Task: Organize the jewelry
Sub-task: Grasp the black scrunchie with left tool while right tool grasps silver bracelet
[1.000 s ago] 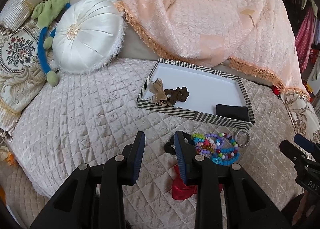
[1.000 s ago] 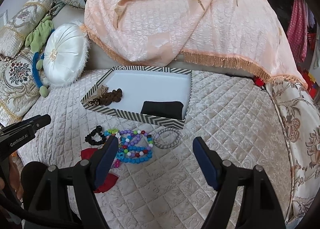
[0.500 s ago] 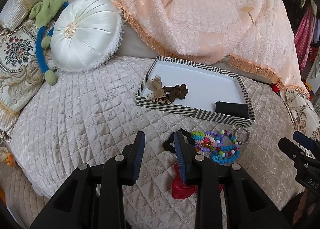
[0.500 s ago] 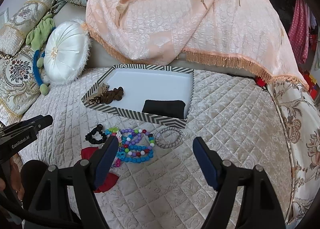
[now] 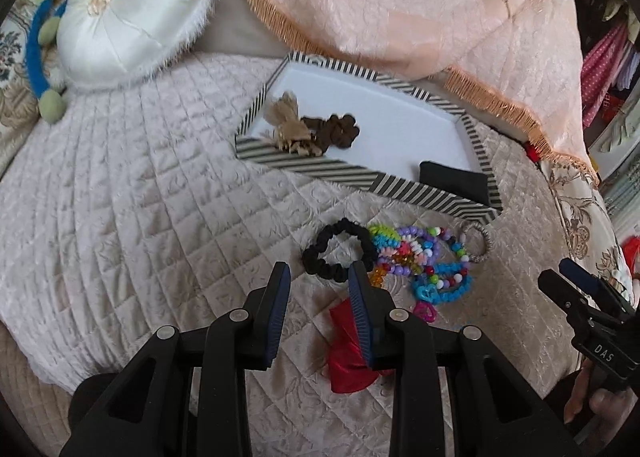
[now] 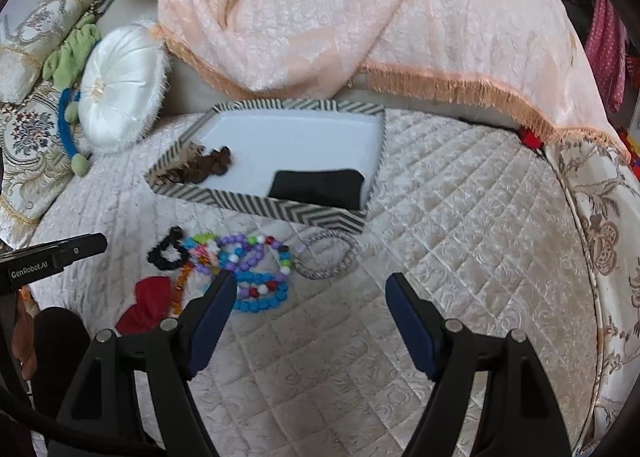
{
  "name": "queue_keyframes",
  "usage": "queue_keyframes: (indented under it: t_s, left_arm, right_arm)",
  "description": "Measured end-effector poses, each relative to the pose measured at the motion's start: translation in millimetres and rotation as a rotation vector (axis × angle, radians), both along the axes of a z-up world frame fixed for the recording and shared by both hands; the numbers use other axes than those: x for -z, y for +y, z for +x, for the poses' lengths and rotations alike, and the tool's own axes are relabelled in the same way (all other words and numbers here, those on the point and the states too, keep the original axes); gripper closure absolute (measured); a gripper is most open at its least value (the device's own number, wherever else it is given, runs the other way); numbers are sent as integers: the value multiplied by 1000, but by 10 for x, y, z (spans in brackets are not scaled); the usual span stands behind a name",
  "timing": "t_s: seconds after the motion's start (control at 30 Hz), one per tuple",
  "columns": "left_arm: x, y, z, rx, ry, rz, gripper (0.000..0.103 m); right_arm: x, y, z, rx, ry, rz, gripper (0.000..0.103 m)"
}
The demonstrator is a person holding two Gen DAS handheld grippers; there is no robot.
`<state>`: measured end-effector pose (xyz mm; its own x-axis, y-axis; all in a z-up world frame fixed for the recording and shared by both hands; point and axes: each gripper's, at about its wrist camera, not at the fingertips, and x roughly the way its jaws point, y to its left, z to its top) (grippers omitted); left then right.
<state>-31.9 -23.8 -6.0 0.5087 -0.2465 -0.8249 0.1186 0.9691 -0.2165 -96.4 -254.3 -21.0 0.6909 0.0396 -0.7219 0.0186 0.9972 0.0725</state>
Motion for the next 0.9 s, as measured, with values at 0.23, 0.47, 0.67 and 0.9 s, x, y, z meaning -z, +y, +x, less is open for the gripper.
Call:
queue_keyframes:
  t_s: [0.23,0.47,0.67,0.9]
  left_arm:
    - [145,-81,107,4,19,43,82]
    - [228,-109,225,25,40,40,82]
    - [340,-110,341,95,114,-52,82]
    - [434,-84,490,141,148,-99,82]
  right_arm:
    - [103,-90,87,13,20,20,23]
    - [190,-142,170,9,40,24,23]
    - [286,-192,239,-21,52,27,23]
    - [467,-249,411,-22,81,60,24]
